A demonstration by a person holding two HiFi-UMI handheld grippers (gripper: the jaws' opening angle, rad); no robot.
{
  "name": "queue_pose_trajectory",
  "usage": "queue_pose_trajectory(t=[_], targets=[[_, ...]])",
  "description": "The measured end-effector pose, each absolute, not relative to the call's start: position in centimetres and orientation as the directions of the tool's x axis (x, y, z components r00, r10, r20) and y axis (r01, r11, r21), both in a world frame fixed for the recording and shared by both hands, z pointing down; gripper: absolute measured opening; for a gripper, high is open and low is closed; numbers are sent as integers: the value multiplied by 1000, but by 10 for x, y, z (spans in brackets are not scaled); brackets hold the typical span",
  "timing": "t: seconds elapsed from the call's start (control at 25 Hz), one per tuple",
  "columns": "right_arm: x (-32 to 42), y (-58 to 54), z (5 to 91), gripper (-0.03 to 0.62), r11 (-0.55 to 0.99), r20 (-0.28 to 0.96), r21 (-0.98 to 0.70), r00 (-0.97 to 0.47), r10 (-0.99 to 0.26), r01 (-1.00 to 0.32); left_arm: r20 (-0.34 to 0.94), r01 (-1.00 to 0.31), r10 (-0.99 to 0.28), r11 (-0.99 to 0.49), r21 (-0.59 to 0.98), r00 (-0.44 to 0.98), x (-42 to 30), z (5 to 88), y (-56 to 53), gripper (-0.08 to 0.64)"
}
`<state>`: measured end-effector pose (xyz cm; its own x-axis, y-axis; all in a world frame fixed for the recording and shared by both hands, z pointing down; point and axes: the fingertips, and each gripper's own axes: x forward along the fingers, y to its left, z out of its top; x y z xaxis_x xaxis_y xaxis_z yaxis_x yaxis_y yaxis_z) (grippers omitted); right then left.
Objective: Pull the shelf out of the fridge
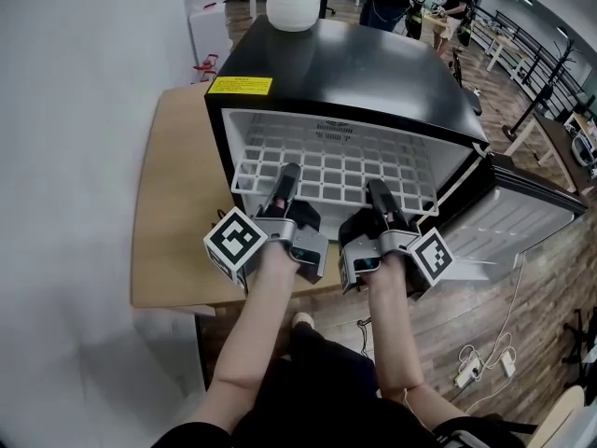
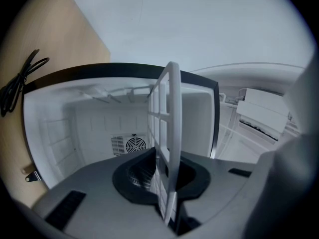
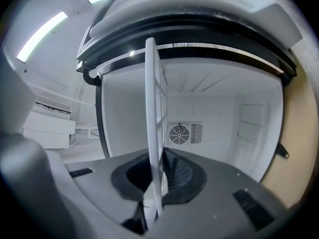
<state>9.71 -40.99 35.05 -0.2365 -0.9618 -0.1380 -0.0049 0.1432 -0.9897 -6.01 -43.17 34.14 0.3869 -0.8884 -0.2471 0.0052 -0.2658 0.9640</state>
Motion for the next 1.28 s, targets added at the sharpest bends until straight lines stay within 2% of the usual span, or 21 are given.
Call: queue_pose_trajectory(t=[1.28], targets=[[96, -408, 350, 14, 127, -122, -992, -234, -964, -4, -216, -12, -893, -240, 971, 396, -61, 342, -432, 40]])
